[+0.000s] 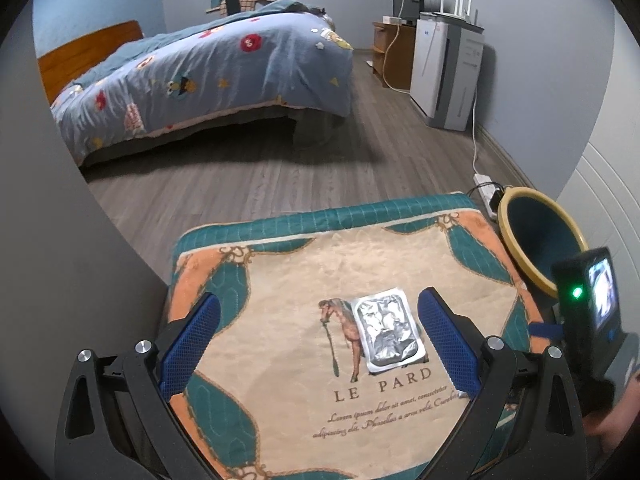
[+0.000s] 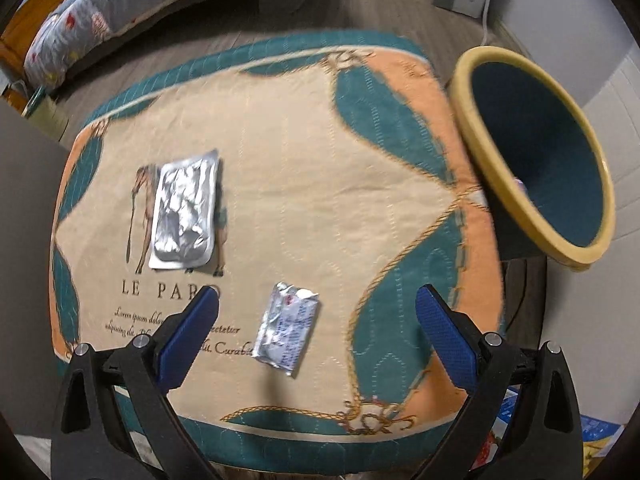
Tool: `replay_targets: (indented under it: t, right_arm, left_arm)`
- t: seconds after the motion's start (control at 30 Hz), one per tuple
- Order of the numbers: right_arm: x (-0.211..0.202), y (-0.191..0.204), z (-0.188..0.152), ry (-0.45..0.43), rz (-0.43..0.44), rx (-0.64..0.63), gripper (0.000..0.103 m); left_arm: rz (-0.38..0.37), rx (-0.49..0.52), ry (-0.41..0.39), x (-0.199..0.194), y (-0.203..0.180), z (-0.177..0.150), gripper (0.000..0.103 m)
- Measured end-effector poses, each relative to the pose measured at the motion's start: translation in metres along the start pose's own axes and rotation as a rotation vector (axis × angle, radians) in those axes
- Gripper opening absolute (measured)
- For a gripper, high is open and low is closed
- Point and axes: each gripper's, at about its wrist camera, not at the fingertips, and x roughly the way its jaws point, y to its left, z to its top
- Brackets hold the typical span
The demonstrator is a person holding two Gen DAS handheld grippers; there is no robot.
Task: Collect trash
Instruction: 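Grasp the white sachet with the right gripper while the left grasps the foil blister pack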
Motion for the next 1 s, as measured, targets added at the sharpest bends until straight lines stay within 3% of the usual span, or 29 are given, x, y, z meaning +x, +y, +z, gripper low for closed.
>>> replay_targets:
  t: [0.23, 0.43, 0.67, 0.87, 1.0]
  right_arm:
    - [0.025, 0.012, -0.01, 0.116, 0.08, -0.014, 0.055]
    - [0.031, 0.018, -0.01, 0.133, 0.042, -0.097, 0.025]
    - [0.009, 0.003, 0.011, 0.107, 0.053, -0.115, 0.024]
    - [-0.042, -0.022, 0.06, -0.018, 0.027, -0.168, 0.024]
    - [-0.05, -0.042, 0.07, -0.089, -0.018, -0.203, 0.024]
  left_arm:
    - [-0.005, -0.002, 0.006, 0.005, -0.003, 0.003, 0.098]
    - [0.005, 0.019, 0.022, 0.012, -0.009, 0.002, 0.098]
    - [0.031, 0.057, 0.055, 0.029, -0.014, -0.003, 0.098]
    - [0.043, 0.045, 0.087, 0.05, -0.023, -0.007, 0.098]
    - [0.04, 0.048, 0.09, 0.075, -0.034, -0.015, 0.098]
